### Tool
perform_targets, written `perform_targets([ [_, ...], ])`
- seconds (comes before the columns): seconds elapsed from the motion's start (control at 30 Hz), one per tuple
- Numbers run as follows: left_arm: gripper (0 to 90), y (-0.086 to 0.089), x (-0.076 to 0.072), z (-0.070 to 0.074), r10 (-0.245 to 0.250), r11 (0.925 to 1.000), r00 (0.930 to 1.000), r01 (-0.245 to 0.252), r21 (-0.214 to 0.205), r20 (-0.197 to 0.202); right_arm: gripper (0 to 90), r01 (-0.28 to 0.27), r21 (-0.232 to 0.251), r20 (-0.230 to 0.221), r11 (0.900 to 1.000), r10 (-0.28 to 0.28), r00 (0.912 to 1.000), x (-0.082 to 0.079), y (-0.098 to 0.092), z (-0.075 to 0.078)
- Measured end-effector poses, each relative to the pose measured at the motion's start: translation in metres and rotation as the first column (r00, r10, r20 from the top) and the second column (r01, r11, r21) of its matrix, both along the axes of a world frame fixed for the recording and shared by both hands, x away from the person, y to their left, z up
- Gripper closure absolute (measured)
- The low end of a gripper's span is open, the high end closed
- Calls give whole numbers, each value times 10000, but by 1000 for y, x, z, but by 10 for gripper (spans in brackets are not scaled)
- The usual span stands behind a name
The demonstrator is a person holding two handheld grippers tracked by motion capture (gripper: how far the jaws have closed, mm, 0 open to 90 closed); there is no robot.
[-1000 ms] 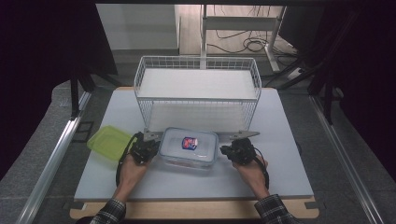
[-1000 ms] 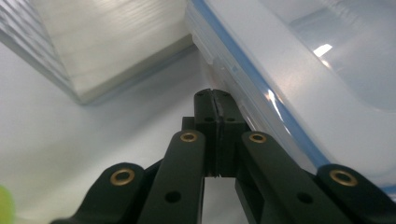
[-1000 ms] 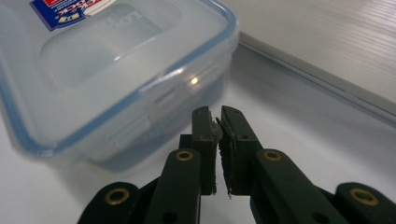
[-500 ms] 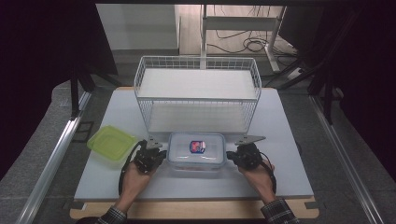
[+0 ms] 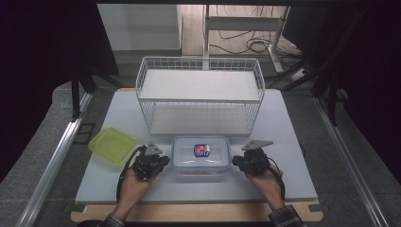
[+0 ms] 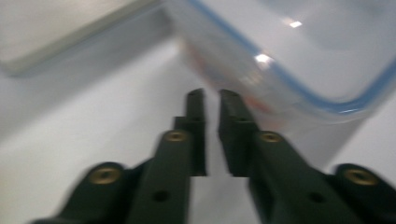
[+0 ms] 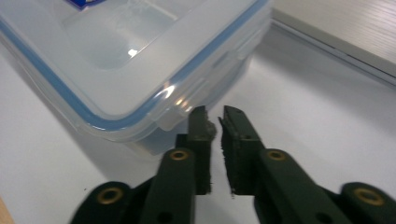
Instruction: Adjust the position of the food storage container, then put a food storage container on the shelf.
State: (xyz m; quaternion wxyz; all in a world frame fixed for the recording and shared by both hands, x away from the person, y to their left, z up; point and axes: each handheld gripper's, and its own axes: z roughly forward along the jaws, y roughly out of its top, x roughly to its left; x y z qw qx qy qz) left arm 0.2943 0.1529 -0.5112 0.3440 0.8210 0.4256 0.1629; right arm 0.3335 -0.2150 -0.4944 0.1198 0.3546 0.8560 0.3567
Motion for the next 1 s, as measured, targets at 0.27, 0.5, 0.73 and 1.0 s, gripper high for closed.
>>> perform_targets([
  [0.27,361,21,5,-1,279,9985,9995,-272,-474,138,438,328,-2,348,9995,-328,9989,3,-10,3],
  [0.5,117,41,11,-4,-23,9784,9994,94,-2065,346,183,319,376,475,9988,-336,9983,5,-20,6],
  [0.73,37,41,13,0,-188,9675,9978,342,-2507,636,74,213,826,606,9964,-264,9978,5,-19,10],
  [1.0,29,29,17,12,-638,9601,9977,679,-2714,238,52,49,1407,593,9900,-133,9982,8,-14,18],
])
